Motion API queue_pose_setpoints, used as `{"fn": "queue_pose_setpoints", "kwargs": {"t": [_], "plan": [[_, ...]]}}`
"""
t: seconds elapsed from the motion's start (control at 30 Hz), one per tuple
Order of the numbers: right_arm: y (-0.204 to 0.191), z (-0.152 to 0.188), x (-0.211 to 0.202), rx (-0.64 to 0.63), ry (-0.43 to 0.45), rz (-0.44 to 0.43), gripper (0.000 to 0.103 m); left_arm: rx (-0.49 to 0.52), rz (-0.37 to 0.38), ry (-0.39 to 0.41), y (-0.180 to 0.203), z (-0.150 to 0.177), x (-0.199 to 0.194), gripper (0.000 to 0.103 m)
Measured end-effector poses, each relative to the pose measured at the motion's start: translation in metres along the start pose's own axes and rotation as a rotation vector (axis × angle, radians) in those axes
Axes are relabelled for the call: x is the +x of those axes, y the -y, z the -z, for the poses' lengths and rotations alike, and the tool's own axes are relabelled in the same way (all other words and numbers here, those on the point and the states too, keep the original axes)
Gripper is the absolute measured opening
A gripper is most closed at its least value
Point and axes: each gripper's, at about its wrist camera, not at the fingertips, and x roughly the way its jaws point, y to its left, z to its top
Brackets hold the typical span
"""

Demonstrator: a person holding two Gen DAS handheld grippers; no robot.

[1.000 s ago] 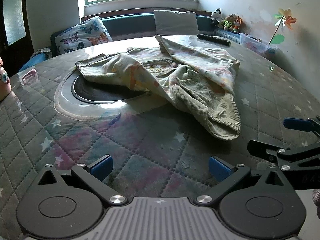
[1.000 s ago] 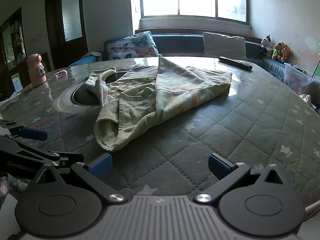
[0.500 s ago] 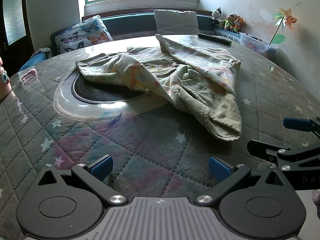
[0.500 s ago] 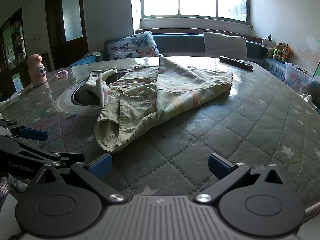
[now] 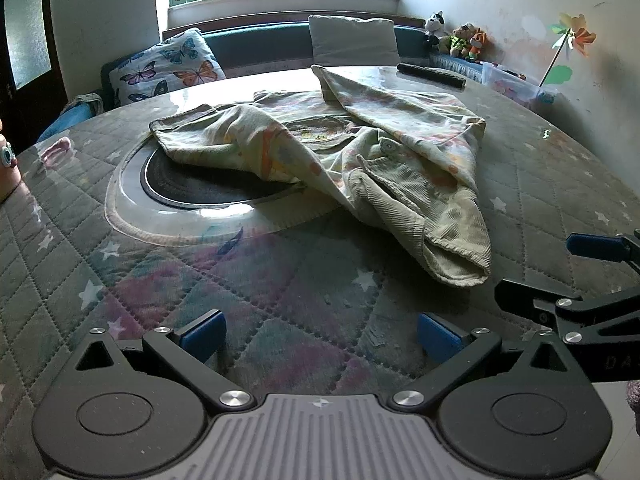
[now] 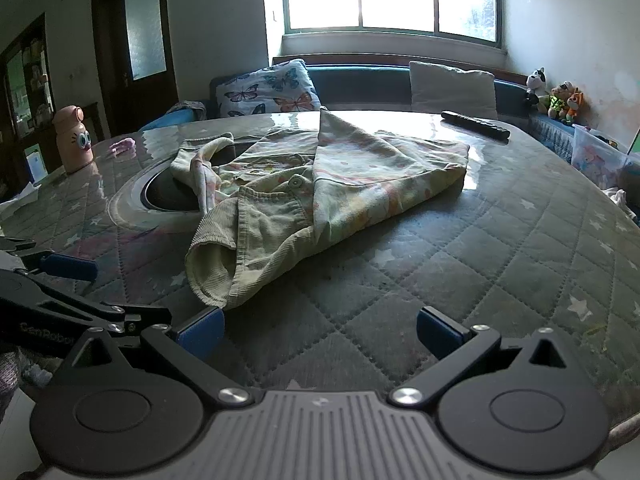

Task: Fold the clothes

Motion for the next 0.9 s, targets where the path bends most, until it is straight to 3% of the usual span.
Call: {"fn": "queue_pose_setpoints", "kwargs": {"t": [0.9], "plan": [[0.002, -0.013, 0.010, 0.002, -0.005, -0.010, 0.103, 0.001, -0.001, 0.001, -0.006, -0.016, 0.008, 0.103]]}}
